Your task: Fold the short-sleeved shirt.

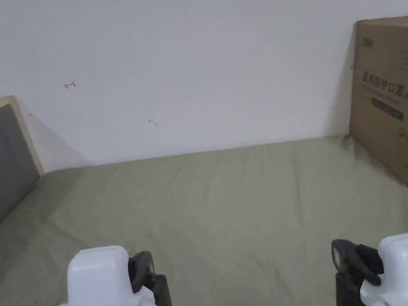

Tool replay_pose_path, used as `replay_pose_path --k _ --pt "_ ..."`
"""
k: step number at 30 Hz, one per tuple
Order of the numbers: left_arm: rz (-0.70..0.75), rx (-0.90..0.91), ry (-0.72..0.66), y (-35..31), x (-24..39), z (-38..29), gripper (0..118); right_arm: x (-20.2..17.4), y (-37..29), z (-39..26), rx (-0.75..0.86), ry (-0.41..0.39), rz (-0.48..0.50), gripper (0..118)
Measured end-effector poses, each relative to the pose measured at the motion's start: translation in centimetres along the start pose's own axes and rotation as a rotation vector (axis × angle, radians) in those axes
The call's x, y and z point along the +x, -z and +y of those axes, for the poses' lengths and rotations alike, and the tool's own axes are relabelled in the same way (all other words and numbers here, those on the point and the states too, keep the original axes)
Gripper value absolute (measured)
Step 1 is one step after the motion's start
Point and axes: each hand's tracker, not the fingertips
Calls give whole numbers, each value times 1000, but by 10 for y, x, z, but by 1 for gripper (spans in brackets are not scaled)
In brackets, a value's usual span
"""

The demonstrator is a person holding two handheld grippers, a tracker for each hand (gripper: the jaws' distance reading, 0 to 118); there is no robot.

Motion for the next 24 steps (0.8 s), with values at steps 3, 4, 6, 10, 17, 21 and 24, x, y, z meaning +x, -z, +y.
replay_pose_path --k 3,4,6,10,17,21,24 --pt "30 34 12 -7 6 12 20 4 -13 7 42 -33 -24 2" --pt "18 42 0 -9 5 16 46 5 -17 9 54 -59 -52 13" --pt "-5 22 -26 -11 4 23 103 8 -23 12 63 -53 -52 39" --pt "-54 39 -41 -18 3 26 118 12 -31 15 88 -71 -77 98" --pt "26 12 33 -29 16 34 118 12 -39 17 96 -88 -94 118" --pt "23 -16 38 -34 18 42 118 14 -44 21 111 -57 -81 118" --pt "-17 -16 28 -35 17 43 118 16 -46 24 117 -55 -89 118"
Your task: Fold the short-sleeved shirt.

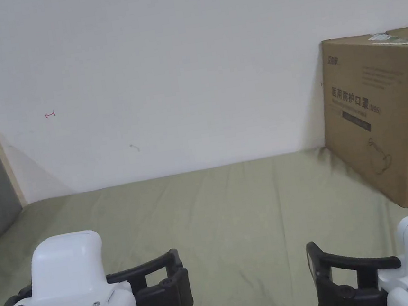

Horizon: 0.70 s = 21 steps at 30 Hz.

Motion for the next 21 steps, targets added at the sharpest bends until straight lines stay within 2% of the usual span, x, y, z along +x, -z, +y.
replay_pose_path --k 4,8,21 --pt "64 64 48 -4 6 -1 118 1 1 3 -5 -12 -11 118" --pt "68 95 43 -7 6 -3 118 3 3 3 -20 19 -7 118" --pt "56 66 26 -3 2 -11 118 2 7 2 -46 25 -1 118"
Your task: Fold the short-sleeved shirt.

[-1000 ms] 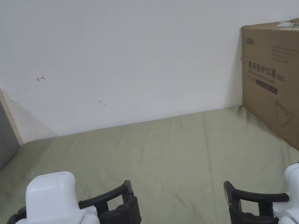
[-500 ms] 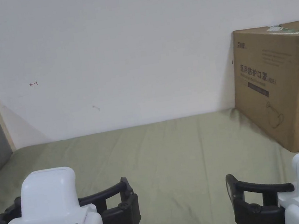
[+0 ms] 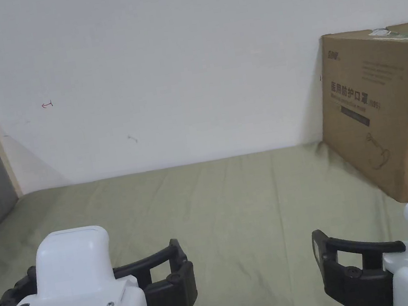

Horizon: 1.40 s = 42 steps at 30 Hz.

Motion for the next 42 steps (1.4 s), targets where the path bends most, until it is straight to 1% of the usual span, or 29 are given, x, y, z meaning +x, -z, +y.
replay_pose_path --k 5,12,13,14,19,26,31,38,42 --pt "4 2 8 0 1 -2 118 -2 1 0 -1 -14 -8 118" --pt "-20 -1 10 3 2 -3 118 -5 6 -2 -9 -12 -4 118" --pt "-7 2 7 5 2 -3 118 -5 6 -2 -12 -9 -2 118" --pt "17 15 -25 7 1 -3 118 -6 8 -1 -12 -4 -5 118" --pt "-32 6 -30 8 -4 0 118 -8 10 1 -2 -8 -2 118" --pt "-8 -6 -44 9 -7 -2 118 -3 11 0 -11 0 -2 118" --pt "-25 -28 -71 8 -11 -2 118 0 10 -1 -13 0 -11 118" --pt "-41 -39 -71 4 -10 1 118 1 11 -1 -27 5 -3 118" --pt "-87 -25 -99 -7 -13 5 118 2 11 0 -22 1 -3 118"
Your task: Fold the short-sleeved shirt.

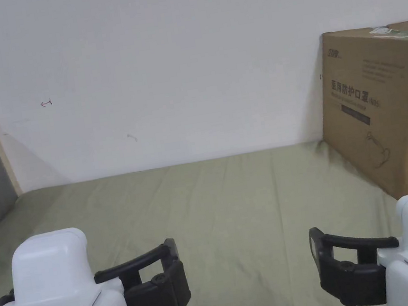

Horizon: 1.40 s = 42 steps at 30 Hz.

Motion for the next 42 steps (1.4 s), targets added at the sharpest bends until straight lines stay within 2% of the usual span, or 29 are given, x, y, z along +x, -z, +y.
replay_pose_path --k 4,7,12,13,14,16,17,18,20,21,23,25,29,42 --pt "42 27 16 2 0 3 118 2 0 2 6 11 2 118" --pt "0 12 -29 2 -7 7 118 2 0 2 8 7 -3 118" --pt "13 -10 -75 7 -14 8 118 4 1 1 9 19 -1 118" --pt "-38 -9 -159 9 -21 9 118 5 2 1 8 30 0 118" --pt "-25 50 -278 13 -26 4 118 6 1 1 6 40 11 118" --pt "-31 -20 -346 21 -32 -1 118 7 -3 0 20 36 53 118" --pt "-13 -65 -267 25 -34 -3 118 8 -2 2 21 86 51 118" --pt "32 -35 -210 28 -34 -7 118 10 0 2 40 147 73 118" --pt "161 -48 -120 38 -28 -7 118 17 7 -1 21 201 94 118" --pt "154 -77 -144 39 -28 -3 118 18 10 0 13 186 78 118" --pt "53 -7 -172 37 -27 -6 118 19 15 -3 24 131 78 118" --pt "66 -4 -146 38 -23 -4 118 15 18 -3 9 70 35 118" --pt "76 -1 -113 43 -19 -3 118 18 24 -3 4 120 69 118" --pt "106 -31 -85 58 -25 -11 118 15 38 -16 -47 102 56 118"
